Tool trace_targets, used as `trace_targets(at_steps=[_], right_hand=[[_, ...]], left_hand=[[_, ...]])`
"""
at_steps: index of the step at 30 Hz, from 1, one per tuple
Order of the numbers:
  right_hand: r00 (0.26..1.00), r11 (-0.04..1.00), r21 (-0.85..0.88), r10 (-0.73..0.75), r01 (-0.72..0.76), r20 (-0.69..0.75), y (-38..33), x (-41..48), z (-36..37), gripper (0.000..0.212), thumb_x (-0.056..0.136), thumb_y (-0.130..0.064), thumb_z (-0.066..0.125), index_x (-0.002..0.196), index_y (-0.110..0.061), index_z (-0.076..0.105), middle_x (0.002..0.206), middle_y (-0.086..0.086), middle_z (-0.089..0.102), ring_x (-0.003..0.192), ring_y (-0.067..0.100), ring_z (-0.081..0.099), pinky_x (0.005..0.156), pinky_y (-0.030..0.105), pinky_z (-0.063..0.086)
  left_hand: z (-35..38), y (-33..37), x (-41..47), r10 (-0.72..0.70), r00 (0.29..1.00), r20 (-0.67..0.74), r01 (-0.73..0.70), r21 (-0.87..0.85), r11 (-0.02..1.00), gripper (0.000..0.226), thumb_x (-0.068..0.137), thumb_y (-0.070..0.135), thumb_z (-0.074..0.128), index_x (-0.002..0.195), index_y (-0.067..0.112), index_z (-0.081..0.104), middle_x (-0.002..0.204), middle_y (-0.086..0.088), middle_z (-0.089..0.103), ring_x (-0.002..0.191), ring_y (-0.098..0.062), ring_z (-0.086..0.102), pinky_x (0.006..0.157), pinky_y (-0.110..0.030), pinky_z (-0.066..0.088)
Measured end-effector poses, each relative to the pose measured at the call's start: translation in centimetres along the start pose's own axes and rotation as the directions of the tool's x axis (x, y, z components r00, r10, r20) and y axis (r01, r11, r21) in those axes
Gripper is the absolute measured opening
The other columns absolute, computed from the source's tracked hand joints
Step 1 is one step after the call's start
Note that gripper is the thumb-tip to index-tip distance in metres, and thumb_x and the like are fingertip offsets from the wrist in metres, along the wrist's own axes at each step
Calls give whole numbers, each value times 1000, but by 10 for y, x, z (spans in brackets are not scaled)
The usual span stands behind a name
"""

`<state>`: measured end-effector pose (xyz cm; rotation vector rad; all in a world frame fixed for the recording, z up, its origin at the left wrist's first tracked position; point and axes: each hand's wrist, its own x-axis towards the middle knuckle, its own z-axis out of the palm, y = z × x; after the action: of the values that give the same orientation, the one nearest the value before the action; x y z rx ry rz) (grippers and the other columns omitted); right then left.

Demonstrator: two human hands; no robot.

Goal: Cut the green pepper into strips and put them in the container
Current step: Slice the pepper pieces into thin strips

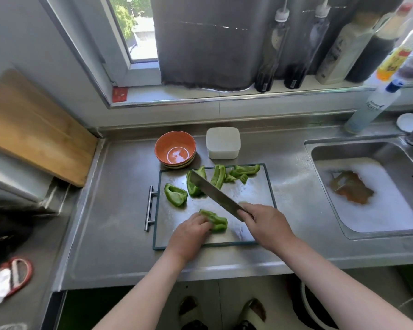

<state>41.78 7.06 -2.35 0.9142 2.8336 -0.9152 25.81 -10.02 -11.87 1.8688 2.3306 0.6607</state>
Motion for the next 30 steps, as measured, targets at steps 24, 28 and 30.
trace_targets(at_steps=[24,28,30], right_hand=[[980,889,-441,-43,126,193,-14,-8,4,35,108,-42,29,106,-24,59,80,-1,51,69,28,50,58,33,37],[977,897,-423,-40,128,209,-15,-2,4,30,108,-37,33,102,-21,57,79,1,52,68,28,51,57,33,38],[974,904,-407,-38,129,224,-12,-3,4,28,108,-36,32,101,-21,55,78,1,51,67,27,50,53,33,33]], left_hand=[[11,3,2,-132,991,5,132,0,991,31,79,16,78,110,21,74,114,-2,67,119,-19,51,71,-34,59],[14,-2,0,-130,991,33,129,8,992,31,81,17,76,111,21,73,117,-2,66,120,-21,52,72,-38,60],[15,-4,-1,-118,993,31,118,8,993,32,79,16,75,111,22,72,115,-1,66,119,-20,52,70,-38,59]])
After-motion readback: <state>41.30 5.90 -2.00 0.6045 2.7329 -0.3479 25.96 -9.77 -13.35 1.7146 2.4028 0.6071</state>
